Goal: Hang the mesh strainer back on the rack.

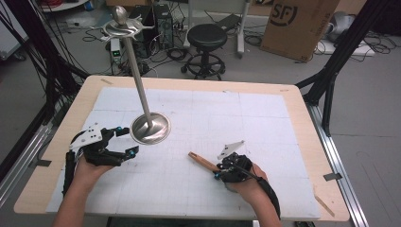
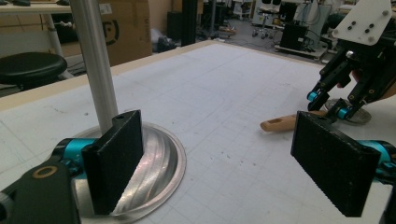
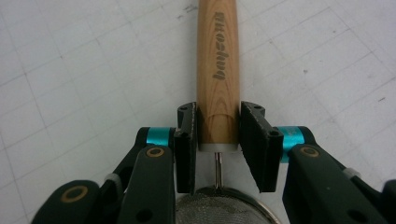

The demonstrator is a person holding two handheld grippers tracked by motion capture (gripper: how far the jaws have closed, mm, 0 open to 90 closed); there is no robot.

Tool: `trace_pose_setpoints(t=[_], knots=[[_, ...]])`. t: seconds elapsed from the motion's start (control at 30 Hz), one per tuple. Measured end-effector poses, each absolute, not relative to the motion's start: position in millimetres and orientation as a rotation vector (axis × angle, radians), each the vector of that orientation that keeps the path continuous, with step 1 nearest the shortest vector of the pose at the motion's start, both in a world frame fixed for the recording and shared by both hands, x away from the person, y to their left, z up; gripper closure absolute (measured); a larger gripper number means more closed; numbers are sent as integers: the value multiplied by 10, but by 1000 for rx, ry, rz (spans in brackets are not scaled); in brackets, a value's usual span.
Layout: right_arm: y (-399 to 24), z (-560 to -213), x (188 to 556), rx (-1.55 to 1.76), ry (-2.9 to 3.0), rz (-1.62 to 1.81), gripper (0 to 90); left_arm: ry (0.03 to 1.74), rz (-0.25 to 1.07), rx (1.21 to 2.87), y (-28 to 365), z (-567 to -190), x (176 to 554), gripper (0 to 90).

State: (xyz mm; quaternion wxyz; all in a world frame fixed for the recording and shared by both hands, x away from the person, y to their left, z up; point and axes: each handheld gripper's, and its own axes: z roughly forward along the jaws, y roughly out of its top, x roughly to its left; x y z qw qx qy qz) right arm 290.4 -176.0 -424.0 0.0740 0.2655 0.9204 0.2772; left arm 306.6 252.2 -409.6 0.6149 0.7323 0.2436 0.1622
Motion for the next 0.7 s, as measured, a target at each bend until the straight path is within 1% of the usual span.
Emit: trace_pose_setpoints(t=[0.13, 0.3, 0.53, 0.7], knots=[[-1718, -4206, 2957, 821, 2804, 758, 667, 562, 374, 1683, 2527, -4090, 3063, 176], [-1641, -4157, 3020, 920, 2855, 651, 632, 564, 376, 1682, 2539, -4085, 3061, 176], [-1546, -4128, 3055, 942, 2884, 539, 613, 564, 375, 1684, 2539, -4085, 3062, 176], [-1501, -4124, 3077, 1027, 2869, 492, 621, 562, 370, 1688, 2526, -4095, 3065, 176]])
